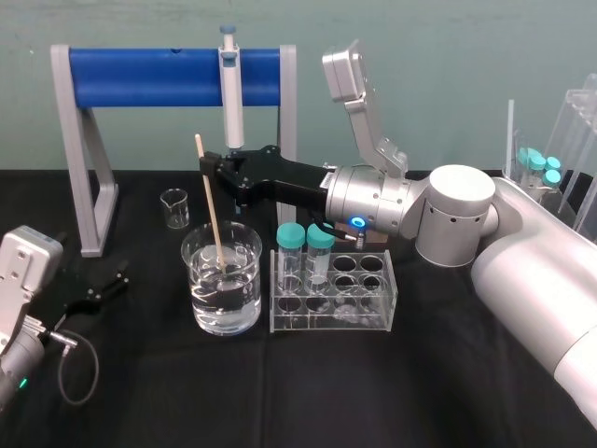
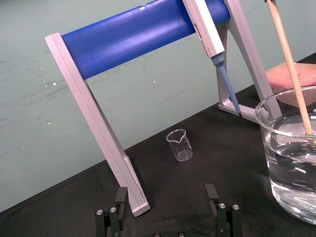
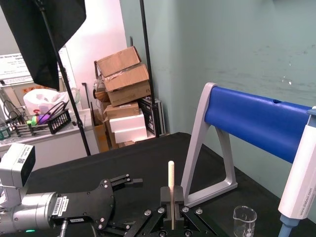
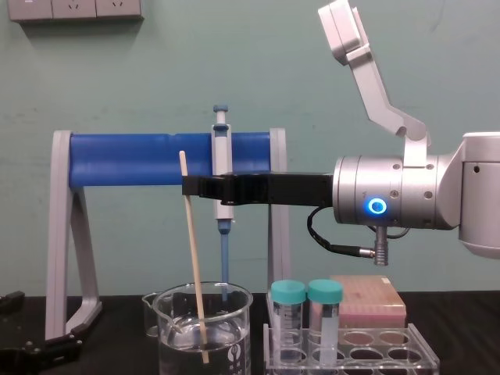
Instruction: Hold the thermometer with one hand and immerse one end into the beaker, then reinsert it into the test tube rack.
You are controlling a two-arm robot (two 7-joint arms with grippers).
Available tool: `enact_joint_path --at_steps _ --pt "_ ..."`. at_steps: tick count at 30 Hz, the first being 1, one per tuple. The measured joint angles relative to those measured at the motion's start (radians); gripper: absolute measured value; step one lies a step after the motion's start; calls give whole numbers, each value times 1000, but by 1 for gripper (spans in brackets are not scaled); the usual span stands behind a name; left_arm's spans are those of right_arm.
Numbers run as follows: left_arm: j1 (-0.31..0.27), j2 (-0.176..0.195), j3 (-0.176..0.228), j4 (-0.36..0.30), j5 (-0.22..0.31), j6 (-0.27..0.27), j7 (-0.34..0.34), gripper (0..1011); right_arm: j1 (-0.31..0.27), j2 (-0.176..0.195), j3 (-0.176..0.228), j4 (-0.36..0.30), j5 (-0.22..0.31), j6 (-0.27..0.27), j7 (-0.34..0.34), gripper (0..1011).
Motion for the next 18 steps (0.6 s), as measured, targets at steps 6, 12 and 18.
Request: enact_joint_path --at_steps 6,12,18 --pt "0 0 0 0 0 0 0 1004 0 0 0 0 0 0 0 38" --pt "0 0 0 0 0 0 0 1004 0 0 0 0 0 0 0 38" --pt "0 0 0 0 0 0 0 1004 0 0 0 0 0 0 0 38"
